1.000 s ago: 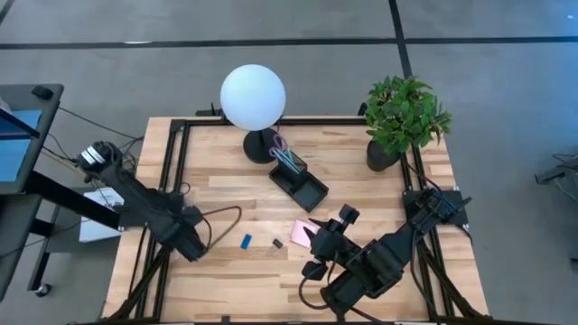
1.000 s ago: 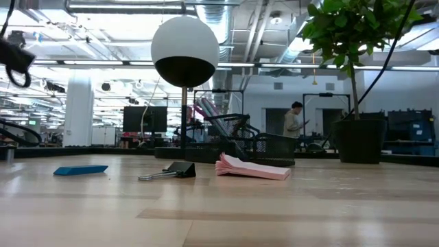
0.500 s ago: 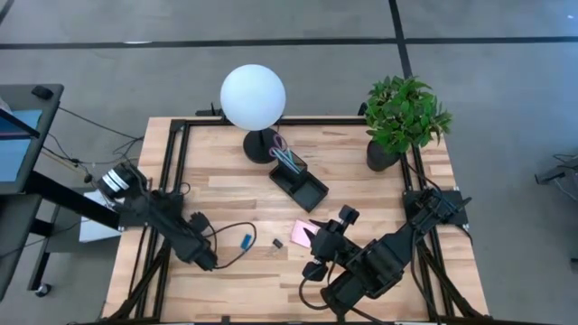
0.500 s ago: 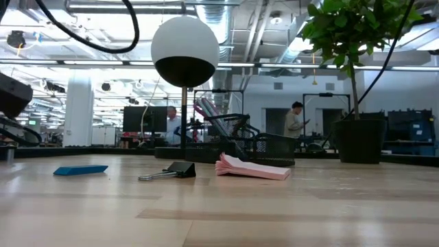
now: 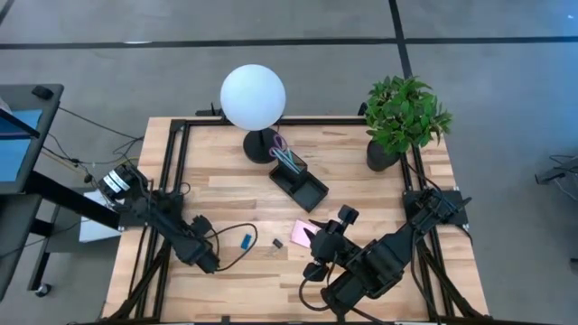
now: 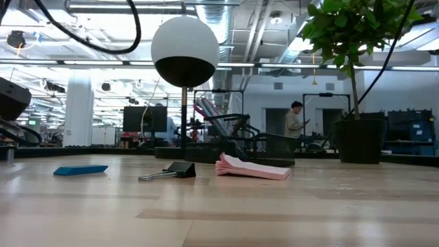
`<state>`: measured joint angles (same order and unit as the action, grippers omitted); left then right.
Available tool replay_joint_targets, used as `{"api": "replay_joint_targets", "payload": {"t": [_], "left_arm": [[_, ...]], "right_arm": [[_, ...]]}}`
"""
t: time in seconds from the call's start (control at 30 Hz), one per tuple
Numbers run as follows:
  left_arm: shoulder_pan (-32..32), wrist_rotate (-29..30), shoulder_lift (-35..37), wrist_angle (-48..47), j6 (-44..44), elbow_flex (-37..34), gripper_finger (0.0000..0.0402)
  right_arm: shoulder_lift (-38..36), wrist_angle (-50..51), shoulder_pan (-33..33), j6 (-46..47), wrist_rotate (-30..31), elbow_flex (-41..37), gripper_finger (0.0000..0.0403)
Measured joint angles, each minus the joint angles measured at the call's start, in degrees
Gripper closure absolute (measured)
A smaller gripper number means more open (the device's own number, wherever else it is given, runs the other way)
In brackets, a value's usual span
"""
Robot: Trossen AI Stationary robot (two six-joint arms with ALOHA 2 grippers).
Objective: Pick and place office supplies into organizer
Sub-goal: Put the left binder clip into the desk organizer, then put the left black binder clip into the desk organizer
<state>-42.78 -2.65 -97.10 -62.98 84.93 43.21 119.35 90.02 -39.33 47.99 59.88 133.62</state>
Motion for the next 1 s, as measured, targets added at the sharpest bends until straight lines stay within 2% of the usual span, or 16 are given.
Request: {"api": "replay_joint_targets", "payload": {"t": [0.13, 0.23, 0.43, 0.53, 0.6, 0.73, 0.93, 1.0], "left_arm": [[0.0, 2.5, 0.0, 1.7, 0.1, 4.3, 0.0279], [0.0, 6.9, 0.0, 6.1, -1.2, 8.4, 0.0278], [0.9, 18.4, 0.0, 13.4, -11.3, 16.9, 0.0278], [1.2, 21.4, 0.0, 10.5, -13.9, 21.1, 0.0278], [0.6, 21.4, 0.0, 5.3, -13.3, 23.3, 0.0278], [-2.8, 17.6, 0.0, -1.8, -6.2, 25.2, 0.0278], [-8.9, 9.3, -0.6, -2.7, 3.0, 25.2, 0.0278], [-10.5, 9.5, -0.6, -1.9, 5.4, 25.0, 0.0278]], "right_arm": [[0.0, 0.0, 0.3, -0.1, 0.0, 0.0, 0.0302], [0.0, 0.0, 0.9, -0.5, 0.1, 0.0, 0.0302], [0.0, 0.0, 2.4, -1.5, 0.1, 0.0, 0.0302], [0.0, 0.0, 3.0, -1.5, 0.0, 0.0, 0.0302], [0.0, 0.0, 3.1, -1.5, -0.5, 0.0, 0.0302], [0.0, 0.0, 2.3, -1.5, -2.8, 0.0, 0.0302], [0.0, 0.0, 0.9, -1.5, -2.8, 0.0, 0.0302], [0.0, 0.0, 0.6, -1.5, -2.8, 0.0, 0.0302]]}}
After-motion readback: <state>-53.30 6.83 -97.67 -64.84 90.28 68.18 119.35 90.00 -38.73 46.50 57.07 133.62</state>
